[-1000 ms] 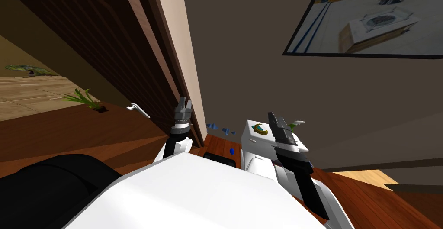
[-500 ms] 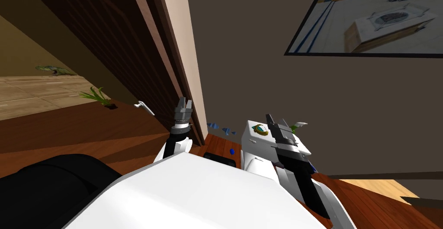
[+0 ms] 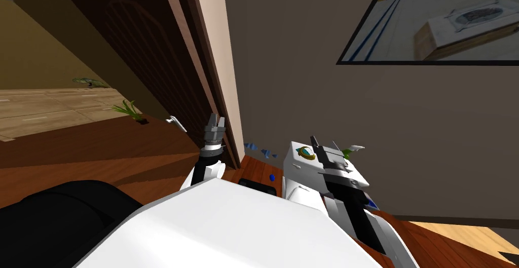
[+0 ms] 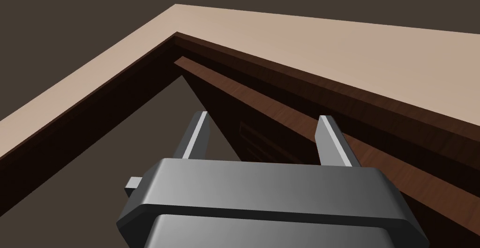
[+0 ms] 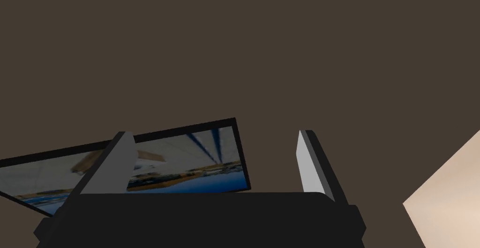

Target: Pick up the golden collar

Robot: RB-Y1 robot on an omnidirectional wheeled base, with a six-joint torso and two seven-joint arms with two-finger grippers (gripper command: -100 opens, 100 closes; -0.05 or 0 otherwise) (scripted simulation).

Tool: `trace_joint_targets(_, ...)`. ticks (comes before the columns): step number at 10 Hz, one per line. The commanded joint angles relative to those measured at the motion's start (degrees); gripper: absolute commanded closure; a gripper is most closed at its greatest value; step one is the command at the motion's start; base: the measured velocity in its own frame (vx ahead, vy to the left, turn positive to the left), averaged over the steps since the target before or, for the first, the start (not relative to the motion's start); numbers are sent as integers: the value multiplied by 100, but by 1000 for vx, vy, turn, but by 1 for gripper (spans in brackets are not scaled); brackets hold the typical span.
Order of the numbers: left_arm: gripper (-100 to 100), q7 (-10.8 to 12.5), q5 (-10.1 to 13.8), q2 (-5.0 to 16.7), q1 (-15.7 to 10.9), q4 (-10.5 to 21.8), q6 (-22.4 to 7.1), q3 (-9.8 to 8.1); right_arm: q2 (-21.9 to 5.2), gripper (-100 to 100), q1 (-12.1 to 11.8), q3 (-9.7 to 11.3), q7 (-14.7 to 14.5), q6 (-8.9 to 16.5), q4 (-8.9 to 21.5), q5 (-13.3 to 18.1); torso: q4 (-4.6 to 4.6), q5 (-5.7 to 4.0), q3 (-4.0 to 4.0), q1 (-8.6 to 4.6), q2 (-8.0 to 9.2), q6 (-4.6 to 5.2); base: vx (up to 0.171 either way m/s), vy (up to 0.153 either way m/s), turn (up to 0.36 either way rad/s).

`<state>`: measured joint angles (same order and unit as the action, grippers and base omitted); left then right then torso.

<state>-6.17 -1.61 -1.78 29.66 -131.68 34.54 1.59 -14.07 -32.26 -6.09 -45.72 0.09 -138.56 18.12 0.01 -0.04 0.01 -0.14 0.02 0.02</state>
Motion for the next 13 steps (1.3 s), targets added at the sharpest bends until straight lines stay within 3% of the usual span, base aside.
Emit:
trace_joint_targets(1,0,0,0,0,0,0,0,0,-4,-100,-4,-5,-164,38,8,16,0,0,0,0,0,0,-6,-22,-24)
trace_joint_targets(2,0,0,0,0,0,0,0,0,-28,-100,-47,-4,-398,319,-8,146,-1,1,-2,4,-3,1,-10,-37,155)
trace_joint_targets(3,0,0,0,0,-1,0,0,0,-28,-100,-47,-4,-553,319,-8,146,-1,0,-2,0,-3,-3,-12,-47,75)
trace_joint_targets(4,0,0,0,0,0,0,0,0,-48,-100,-88,2,-728,560,-17,279,-1,-1,-2,-4,-2,0,-20,-51,127)
trace_joint_targets(6,0,0,0,0,0,0,0,0,-48,-100,-88,2,-1023,603,-17,279,0,-1,0,-5,0,0,-15,-34,42)
trace_joint_targets(7,0,0,0,0,0,0,0,0,-63,-100,-126,12,-1206,875,-17,414,0,0,-1,3,-2,1,-25,-27,155)
trace_joint_targets(9,0,0,0,0,0,0,0,0,-63,-100,-126,12,-1460,888,-17,414,0,0,0,0,1,1,-15,-30,36)
trace_joint_targets(10,0,0,0,0,0,0,0,0,-73,-100,-162,29,-1657,1174,-9,552,-1,0,-2,3,-3,1,-5,-38,139)
trace_joint_targets(12,0,0,0,0,0,0,0,0,-73,-100,-162,29,-1901,1174,-9,552,-1,0,-2,2,-3,1,-9,-15,52)
trace_joint_targets(13,0,0,0,0,0,0,0,0,-77,-100,-194,51,-2109,1445,7,691,-1,2,-3,11,-6,1,-35,0,114)
